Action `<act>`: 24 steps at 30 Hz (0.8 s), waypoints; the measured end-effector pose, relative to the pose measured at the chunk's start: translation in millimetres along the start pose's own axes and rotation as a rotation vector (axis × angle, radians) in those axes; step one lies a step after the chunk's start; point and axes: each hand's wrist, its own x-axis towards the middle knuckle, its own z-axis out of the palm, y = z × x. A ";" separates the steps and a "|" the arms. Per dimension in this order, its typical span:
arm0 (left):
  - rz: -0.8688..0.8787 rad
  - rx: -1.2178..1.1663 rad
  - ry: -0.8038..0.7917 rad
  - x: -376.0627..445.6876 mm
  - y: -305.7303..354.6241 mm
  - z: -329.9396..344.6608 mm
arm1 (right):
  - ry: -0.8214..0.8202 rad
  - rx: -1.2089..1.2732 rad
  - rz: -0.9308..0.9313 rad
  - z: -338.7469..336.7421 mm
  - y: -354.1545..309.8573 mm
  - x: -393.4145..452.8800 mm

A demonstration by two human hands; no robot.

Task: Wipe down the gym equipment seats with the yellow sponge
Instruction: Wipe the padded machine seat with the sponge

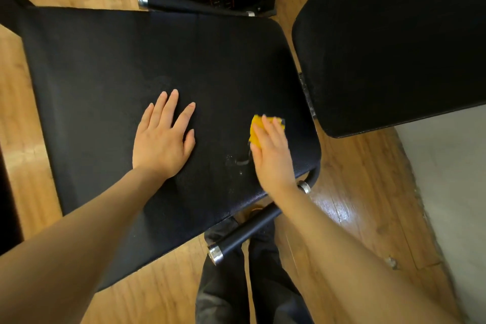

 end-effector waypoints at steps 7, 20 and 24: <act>-0.001 -0.001 -0.020 0.1 -0.7 0.9 | -0.015 0.031 -0.068 9.3 -14.3 -30.8; 0.008 -0.011 -0.014 1.1 -2.2 1.0 | 0.114 0.032 0.025 14.1 -21.6 2.5; 0.003 -0.016 -0.014 0.5 -2.8 1.4 | -0.001 -0.083 -0.363 35.4 -43.1 -38.2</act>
